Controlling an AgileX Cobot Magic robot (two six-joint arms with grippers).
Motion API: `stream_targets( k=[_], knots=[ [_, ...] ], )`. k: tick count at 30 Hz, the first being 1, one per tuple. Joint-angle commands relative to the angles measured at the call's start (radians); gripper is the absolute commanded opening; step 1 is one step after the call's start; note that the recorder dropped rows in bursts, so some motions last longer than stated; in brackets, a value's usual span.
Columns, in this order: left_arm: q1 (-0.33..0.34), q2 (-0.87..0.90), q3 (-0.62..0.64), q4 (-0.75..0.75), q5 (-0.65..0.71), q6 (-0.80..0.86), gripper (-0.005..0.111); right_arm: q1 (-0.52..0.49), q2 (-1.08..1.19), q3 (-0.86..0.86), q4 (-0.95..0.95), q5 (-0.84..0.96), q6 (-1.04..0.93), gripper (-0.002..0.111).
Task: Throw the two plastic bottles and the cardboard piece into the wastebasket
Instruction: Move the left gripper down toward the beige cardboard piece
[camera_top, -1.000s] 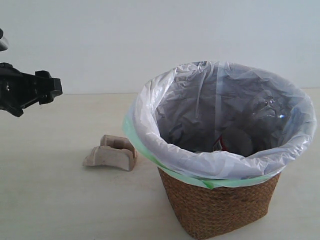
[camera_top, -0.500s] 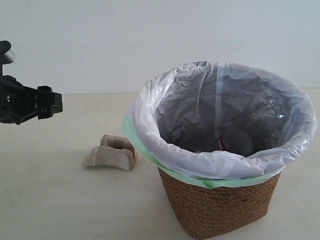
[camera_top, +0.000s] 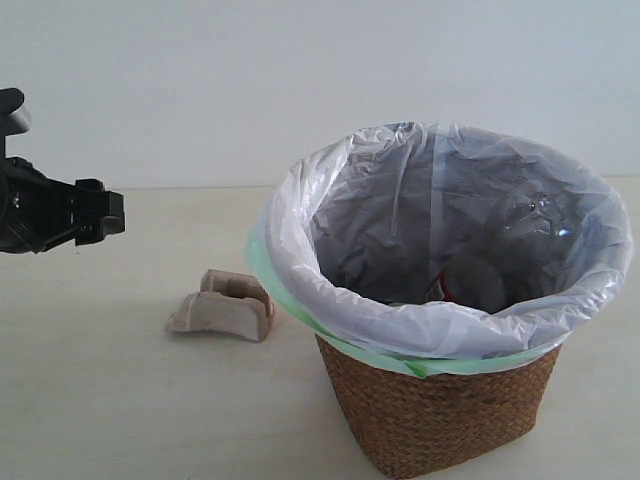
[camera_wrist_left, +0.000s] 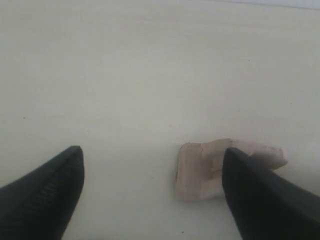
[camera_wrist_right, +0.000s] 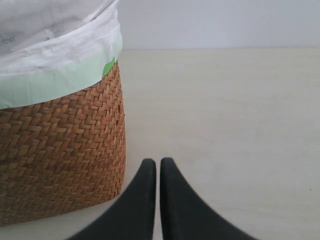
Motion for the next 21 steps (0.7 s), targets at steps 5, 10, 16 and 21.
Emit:
stream_targets(
  k=[5, 10, 16, 21],
  knots=[
    [-0.005, -0.006, 0.0, -0.012, 0.042, -0.093, 0.071, -0.006, -0.004, -0.001, -0.007, -0.004, -0.004, 0.0],
    [-0.005, -0.004, -0.006, 0.0, 0.125, 0.091, 0.071, -0.006, -0.004, -0.001, -0.007, -0.004, -0.004, 0.0],
    [-0.005, -0.004, -0.006, 0.0, 0.166, 0.241, 0.071, -0.006, -0.004, -0.001, -0.007, -0.004, -0.004, 0.0],
    [-0.005, -0.004, -0.006, -0.03, 0.174, 0.276, 0.071, -0.006, -0.004, -0.001, -0.007, -0.004, -0.004, 0.0]
  ],
)
